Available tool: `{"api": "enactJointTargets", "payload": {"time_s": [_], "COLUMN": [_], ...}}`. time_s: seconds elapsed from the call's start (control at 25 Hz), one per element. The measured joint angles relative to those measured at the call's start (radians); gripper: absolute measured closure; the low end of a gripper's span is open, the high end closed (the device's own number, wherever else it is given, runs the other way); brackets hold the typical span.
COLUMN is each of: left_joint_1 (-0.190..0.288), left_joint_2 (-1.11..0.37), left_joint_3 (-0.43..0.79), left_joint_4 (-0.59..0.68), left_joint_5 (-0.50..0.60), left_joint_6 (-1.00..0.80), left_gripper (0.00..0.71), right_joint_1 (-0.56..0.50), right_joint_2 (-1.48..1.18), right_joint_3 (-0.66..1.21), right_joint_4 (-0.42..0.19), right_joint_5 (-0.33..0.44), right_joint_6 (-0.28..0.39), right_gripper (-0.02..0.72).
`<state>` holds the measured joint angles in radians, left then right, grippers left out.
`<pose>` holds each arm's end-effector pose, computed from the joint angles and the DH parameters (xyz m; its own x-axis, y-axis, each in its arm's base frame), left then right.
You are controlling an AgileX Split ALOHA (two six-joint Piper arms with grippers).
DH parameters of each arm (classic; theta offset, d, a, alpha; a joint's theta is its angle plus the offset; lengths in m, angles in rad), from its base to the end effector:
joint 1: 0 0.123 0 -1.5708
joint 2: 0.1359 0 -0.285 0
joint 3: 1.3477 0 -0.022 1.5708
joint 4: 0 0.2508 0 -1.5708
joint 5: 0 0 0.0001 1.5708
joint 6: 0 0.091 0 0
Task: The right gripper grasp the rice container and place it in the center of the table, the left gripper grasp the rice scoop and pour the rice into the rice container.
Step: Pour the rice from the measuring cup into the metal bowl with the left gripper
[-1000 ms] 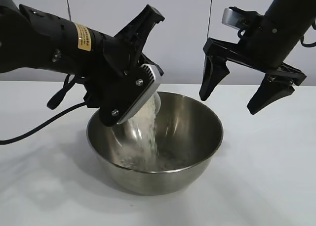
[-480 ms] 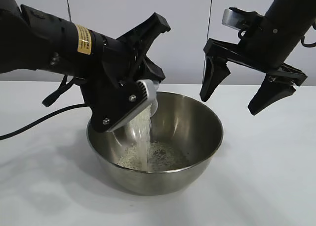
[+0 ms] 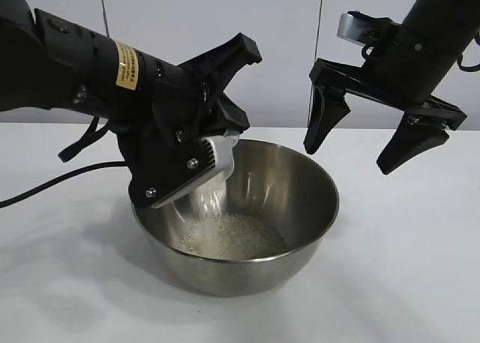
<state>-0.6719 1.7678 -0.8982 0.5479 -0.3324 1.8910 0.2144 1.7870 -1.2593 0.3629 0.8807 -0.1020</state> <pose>0.2763 -0.2395 0.1884 0.7638 0.2297 0.6032 -0.2980 -0.7035 0.6453 0.3453 0.1007 0.2194 -0.9674 -0.0780 -0.2411 -0.1503 0.9426 0.2981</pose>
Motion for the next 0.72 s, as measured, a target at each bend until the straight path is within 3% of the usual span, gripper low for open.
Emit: {"api": "enactJointTargets", "payload": {"time_s": [0.72], "left_joint_1": [0.0], "left_joint_2": [0.0], "left_joint_3": [0.0], "left_joint_4": [0.176], "left_joint_5": [0.05], "left_joint_6": [0.003], "left_gripper": [0.702], "right_joint_1": [0.0], "right_joint_2": [0.0], "right_joint_3": [0.0], "right_joint_4": [-0.001], "right_joint_5": [-0.004], "right_joint_6": [0.0], "right_gripper": [0.051]}}
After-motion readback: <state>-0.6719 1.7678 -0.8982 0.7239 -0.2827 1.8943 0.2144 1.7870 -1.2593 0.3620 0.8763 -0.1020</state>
